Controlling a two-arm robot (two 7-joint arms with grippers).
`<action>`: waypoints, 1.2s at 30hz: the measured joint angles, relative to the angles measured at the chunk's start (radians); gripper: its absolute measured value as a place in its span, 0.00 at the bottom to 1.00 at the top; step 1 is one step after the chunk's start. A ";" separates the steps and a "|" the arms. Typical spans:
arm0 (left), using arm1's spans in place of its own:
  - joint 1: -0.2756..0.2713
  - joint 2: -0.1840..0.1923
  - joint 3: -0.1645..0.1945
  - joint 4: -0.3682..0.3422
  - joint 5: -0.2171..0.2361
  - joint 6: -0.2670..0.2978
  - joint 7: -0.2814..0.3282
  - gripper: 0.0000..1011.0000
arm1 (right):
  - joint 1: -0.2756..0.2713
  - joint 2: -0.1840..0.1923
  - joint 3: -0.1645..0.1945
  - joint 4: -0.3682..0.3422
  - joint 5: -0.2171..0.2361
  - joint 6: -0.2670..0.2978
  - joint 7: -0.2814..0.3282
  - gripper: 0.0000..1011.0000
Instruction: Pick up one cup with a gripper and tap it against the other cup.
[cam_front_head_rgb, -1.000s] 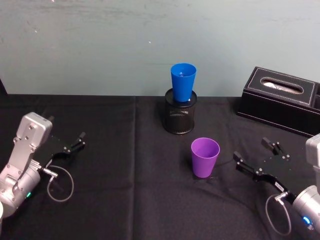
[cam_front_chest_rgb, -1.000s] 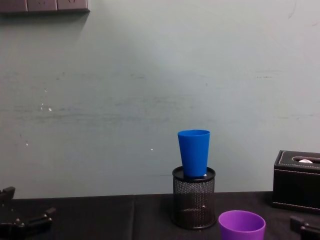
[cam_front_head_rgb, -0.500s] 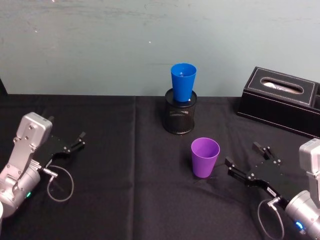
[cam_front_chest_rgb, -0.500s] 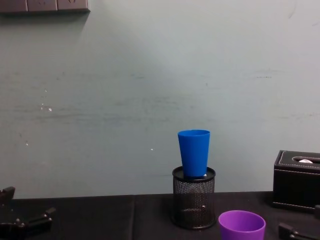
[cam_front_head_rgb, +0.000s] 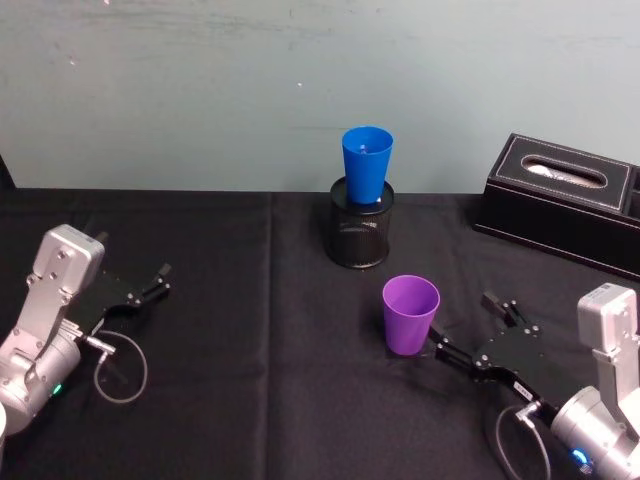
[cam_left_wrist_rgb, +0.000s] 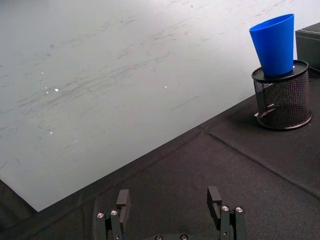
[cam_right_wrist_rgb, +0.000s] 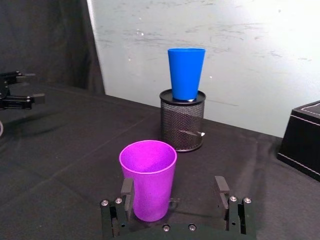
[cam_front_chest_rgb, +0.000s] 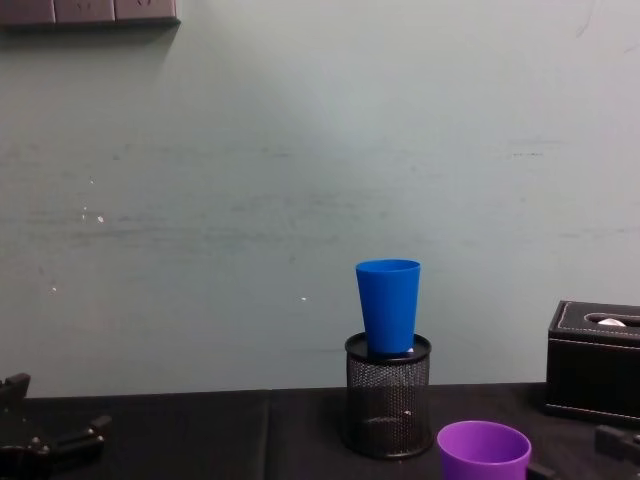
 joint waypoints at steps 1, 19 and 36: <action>0.000 0.000 0.000 0.000 0.000 0.000 0.000 1.00 | 0.002 -0.005 -0.001 0.004 -0.003 -0.001 0.006 0.99; 0.000 0.000 0.000 0.000 0.000 0.000 0.000 1.00 | 0.049 -0.063 -0.008 0.072 -0.056 -0.005 0.052 0.99; 0.000 0.000 0.000 0.000 0.000 0.000 0.000 1.00 | 0.103 -0.113 -0.001 0.139 -0.100 -0.004 0.086 0.99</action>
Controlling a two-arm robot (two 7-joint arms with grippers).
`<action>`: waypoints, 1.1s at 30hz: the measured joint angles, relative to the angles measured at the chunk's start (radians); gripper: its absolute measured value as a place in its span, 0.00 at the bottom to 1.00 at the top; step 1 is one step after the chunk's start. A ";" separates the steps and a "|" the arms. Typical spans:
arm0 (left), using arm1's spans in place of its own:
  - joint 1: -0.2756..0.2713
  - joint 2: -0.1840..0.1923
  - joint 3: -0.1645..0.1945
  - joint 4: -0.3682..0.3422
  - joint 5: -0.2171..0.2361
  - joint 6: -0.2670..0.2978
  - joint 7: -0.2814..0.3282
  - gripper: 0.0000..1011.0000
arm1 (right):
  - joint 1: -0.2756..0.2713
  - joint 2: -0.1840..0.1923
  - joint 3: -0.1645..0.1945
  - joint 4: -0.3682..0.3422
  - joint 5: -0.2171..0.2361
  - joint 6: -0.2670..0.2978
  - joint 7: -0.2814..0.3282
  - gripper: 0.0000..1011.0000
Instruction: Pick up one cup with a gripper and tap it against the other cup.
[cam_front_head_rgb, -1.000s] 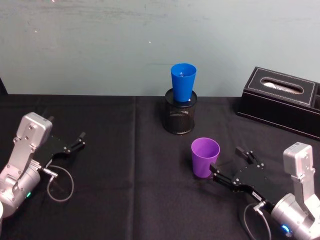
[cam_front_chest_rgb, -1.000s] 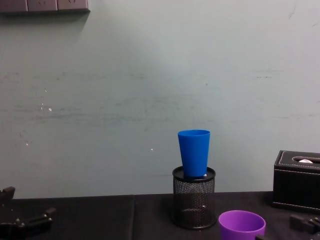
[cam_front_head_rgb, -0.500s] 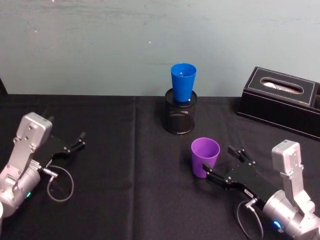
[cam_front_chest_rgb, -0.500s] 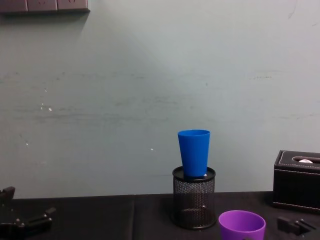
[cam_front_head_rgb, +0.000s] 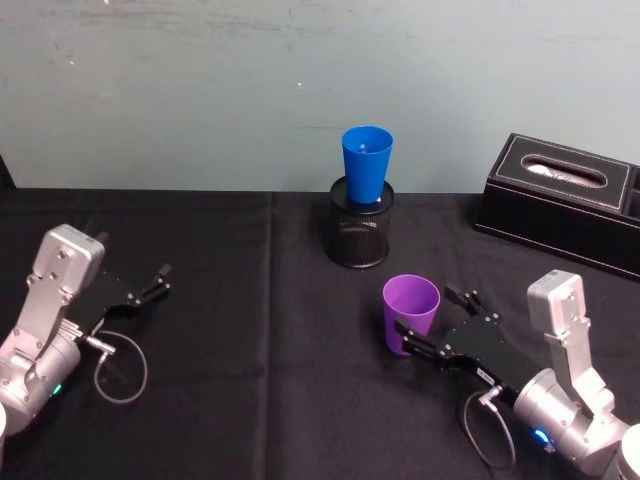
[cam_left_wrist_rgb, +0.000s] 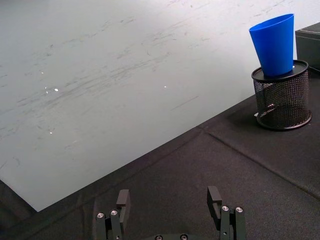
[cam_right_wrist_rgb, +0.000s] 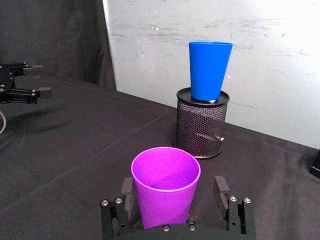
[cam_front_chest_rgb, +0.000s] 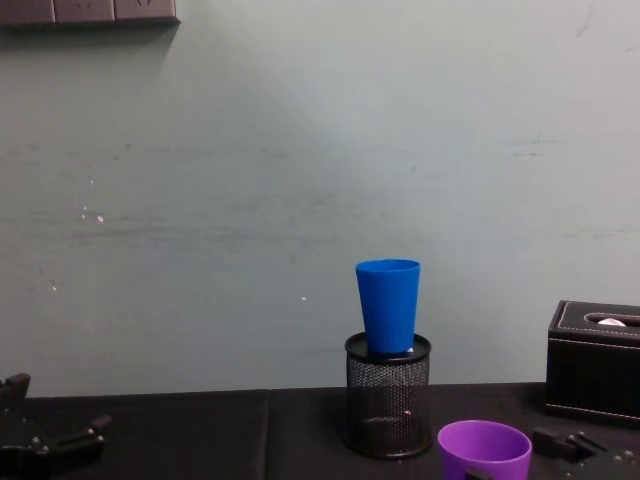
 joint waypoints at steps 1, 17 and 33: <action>0.000 0.000 0.000 0.000 0.000 0.000 0.000 1.00 | 0.005 -0.005 0.001 0.007 -0.003 0.000 0.003 0.99; 0.000 0.000 0.000 0.000 0.000 0.000 0.000 1.00 | 0.034 -0.035 0.002 0.053 -0.012 0.002 0.032 0.99; 0.000 0.000 0.000 0.000 0.000 0.000 0.000 1.00 | 0.063 -0.053 -0.008 0.091 -0.017 -0.010 0.046 0.99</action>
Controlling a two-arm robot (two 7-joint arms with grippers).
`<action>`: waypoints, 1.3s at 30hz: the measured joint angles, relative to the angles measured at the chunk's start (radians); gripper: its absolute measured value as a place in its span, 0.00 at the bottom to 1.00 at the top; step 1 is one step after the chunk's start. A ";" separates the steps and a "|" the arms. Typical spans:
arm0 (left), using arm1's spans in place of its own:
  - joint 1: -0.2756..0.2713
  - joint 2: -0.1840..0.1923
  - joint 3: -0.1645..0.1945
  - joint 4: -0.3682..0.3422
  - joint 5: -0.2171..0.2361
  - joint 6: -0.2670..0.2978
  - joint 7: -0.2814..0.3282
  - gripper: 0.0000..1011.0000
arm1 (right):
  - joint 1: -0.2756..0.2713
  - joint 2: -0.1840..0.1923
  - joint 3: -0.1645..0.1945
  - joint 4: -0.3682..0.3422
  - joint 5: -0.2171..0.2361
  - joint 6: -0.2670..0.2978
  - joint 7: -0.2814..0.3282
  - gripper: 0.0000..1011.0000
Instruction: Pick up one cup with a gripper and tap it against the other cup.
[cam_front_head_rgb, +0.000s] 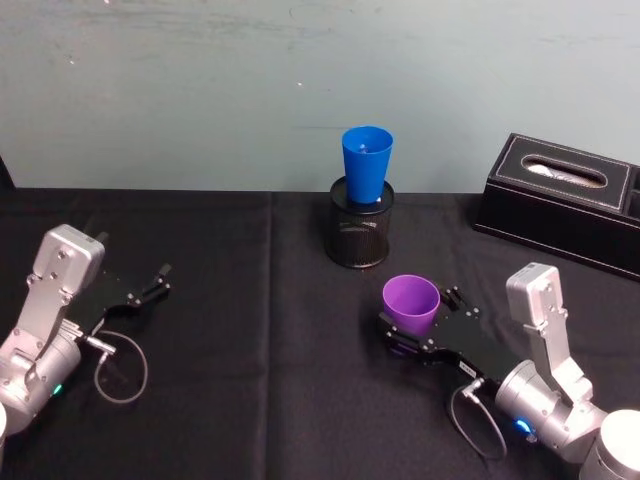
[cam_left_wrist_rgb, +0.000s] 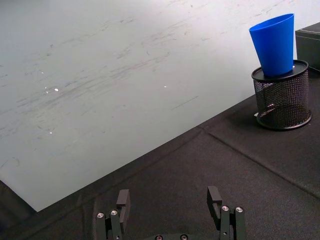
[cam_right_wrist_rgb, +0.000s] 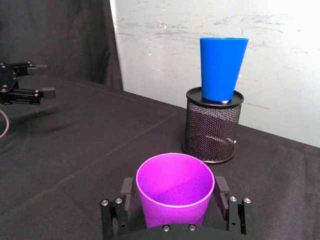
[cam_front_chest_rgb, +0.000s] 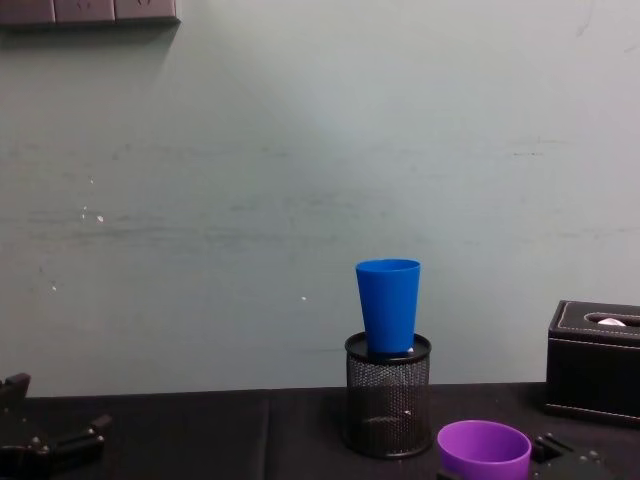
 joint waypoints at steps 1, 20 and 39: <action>0.000 0.000 0.000 0.000 0.000 0.000 0.000 1.00 | 0.001 -0.001 0.000 0.001 0.000 0.000 0.000 0.99; 0.000 0.000 0.000 0.000 0.000 0.000 0.000 1.00 | 0.002 -0.002 0.000 0.003 0.003 0.002 0.002 0.97; 0.000 0.000 0.000 0.000 0.000 0.000 0.000 1.00 | 0.001 -0.001 0.000 0.001 0.003 0.002 0.001 0.72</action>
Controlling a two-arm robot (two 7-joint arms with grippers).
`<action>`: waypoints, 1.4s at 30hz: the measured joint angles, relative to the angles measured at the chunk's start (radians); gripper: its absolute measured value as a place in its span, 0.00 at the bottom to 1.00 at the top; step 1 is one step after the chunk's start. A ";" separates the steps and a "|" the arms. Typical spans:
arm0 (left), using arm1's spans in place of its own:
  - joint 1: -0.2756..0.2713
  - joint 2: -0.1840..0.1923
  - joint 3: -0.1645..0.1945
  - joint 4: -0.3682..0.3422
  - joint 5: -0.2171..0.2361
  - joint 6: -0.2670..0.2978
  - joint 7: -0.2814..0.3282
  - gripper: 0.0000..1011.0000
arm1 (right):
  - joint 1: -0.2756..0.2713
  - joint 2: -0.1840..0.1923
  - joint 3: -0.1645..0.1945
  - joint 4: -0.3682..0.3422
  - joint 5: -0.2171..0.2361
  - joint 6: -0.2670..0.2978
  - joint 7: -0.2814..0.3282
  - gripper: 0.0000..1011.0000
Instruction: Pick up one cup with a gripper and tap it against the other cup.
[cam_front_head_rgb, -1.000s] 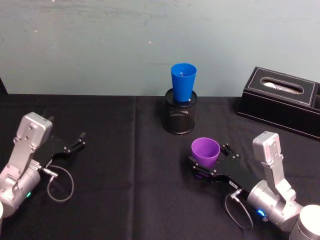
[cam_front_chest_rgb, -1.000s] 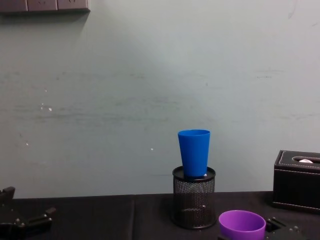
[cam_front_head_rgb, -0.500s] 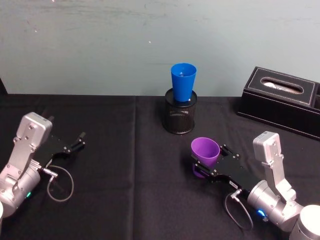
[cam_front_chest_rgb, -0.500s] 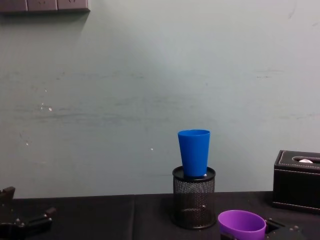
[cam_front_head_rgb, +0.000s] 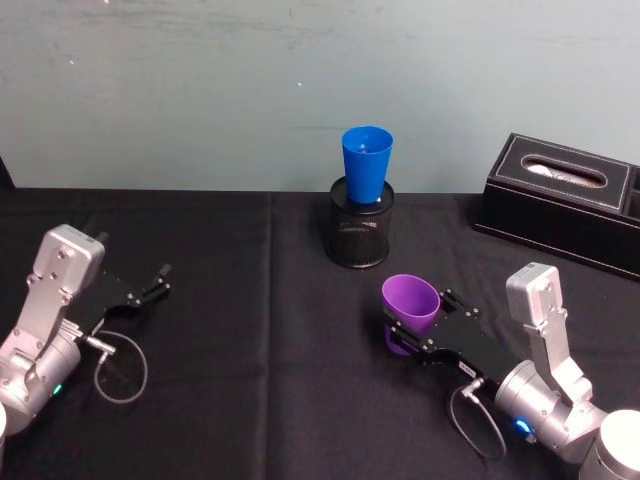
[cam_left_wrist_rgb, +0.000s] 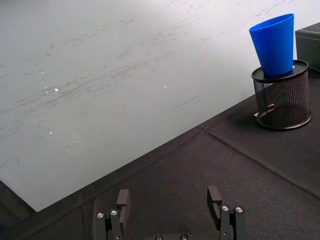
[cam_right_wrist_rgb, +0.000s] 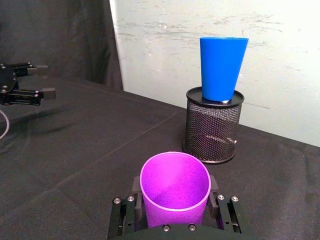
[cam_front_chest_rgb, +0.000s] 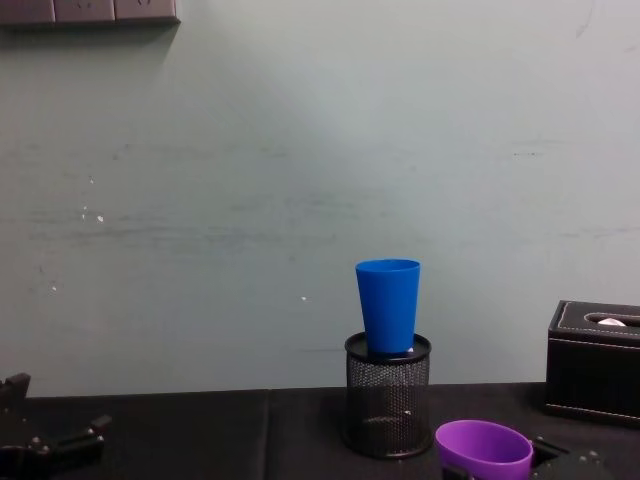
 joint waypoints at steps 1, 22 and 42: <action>0.000 0.000 0.000 0.000 0.000 0.000 0.000 1.00 | 0.000 0.000 0.000 0.000 0.000 0.000 0.000 0.72; 0.000 0.000 0.000 0.000 0.000 0.000 0.000 1.00 | 0.000 0.000 0.000 0.000 0.000 0.000 -0.001 0.72; 0.000 0.000 0.000 0.000 0.000 0.000 0.000 1.00 | 0.002 0.003 0.004 -0.037 0.000 0.007 -0.005 0.72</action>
